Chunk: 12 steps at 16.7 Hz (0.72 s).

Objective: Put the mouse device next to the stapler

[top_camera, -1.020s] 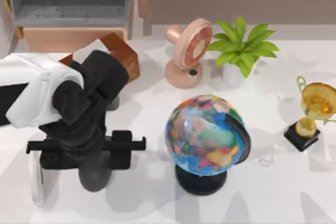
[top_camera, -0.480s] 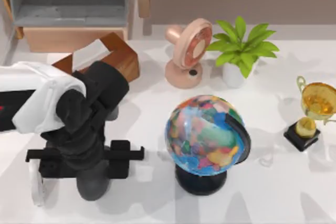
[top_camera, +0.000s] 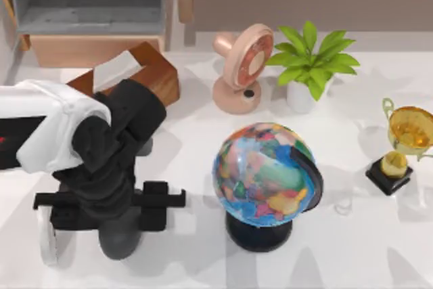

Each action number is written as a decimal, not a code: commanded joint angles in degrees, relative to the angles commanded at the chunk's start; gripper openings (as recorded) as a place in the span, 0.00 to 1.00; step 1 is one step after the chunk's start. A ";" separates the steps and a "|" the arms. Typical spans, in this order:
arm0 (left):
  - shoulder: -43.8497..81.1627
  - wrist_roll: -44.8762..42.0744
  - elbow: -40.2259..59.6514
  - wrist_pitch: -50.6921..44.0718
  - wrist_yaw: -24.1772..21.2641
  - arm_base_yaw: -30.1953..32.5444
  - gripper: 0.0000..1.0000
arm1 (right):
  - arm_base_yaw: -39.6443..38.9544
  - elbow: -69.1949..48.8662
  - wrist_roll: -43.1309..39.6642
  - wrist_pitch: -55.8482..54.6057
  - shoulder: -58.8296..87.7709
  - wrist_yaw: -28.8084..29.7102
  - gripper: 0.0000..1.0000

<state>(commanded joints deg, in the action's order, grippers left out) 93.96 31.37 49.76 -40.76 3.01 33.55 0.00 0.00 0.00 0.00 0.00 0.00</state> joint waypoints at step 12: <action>0.00 0.00 0.00 0.00 0.00 0.00 1.00 | 0.00 0.00 0.00 0.00 0.00 0.00 1.00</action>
<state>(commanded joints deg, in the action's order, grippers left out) 93.96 31.37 49.76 -40.76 3.01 33.55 0.00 0.00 0.00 0.00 0.00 0.00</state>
